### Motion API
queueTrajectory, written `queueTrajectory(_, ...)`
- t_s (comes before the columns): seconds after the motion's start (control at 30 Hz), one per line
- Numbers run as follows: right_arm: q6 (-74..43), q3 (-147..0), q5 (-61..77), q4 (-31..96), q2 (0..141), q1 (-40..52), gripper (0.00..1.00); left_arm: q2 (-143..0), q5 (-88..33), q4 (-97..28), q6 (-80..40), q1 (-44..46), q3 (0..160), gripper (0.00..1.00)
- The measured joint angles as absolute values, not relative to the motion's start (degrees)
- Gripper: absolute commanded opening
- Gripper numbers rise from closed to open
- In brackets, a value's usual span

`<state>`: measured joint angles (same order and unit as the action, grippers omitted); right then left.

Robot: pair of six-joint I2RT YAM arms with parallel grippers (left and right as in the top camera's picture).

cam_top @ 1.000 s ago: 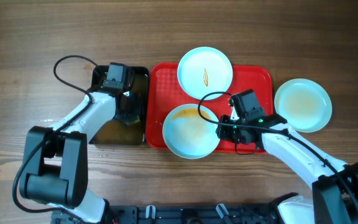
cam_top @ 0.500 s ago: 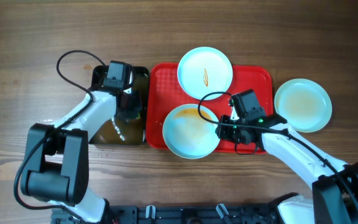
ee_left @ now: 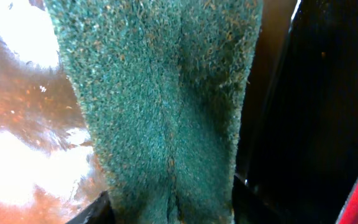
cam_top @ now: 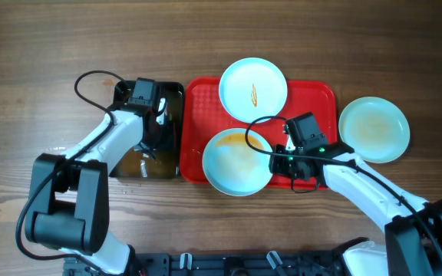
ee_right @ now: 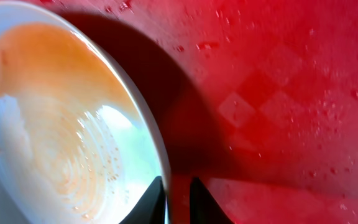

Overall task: Clean dirty plates on tray and stack at the side
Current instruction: 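Return the sponge into the black water tray, then lift the held plate and carry it to the right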

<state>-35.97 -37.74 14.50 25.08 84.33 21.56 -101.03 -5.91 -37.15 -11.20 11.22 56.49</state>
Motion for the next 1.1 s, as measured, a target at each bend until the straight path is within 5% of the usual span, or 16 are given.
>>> queueTrajectory(0.2, -32.77, -37.74, 14.35, 24.58, 84.33, 21.56, 0.04, -100.95, -5.76, -34.44, -11.20, 11.22, 56.49, 0.65)
queueTrajectory(0.33, -29.19, -40.60, 8.91, 28.67, 81.58, 21.56, 0.04, -100.99, -3.42, -28.73, -11.20, 11.22, 56.42, 0.65)
queueTrajectory(0.7, -10.28, -49.12, -29.87, 24.95, 76.99, 27.09, 0.04, -101.01, -2.81, -22.35, -15.18, 11.22, 56.40, 0.80)
queueTrajectory(1.0, 14.44, -49.30, -50.57, 11.03, 76.90, 38.44, 0.04, -102.15, -2.87, -21.69, -15.57, 11.14, 56.40, 0.82)
queueTrajectory(1.03, 15.97, -49.30, -51.62, 11.05, 76.90, 39.46, 0.04, -102.63, -2.85, -21.47, -15.57, 11.14, 56.40, 0.80)
queueTrajectory(1.1, 18.04, -49.30, -53.06, 11.00, 76.90, 40.25, 0.04, -102.85, -2.85, -20.56, -15.57, 11.11, 56.42, 0.36)
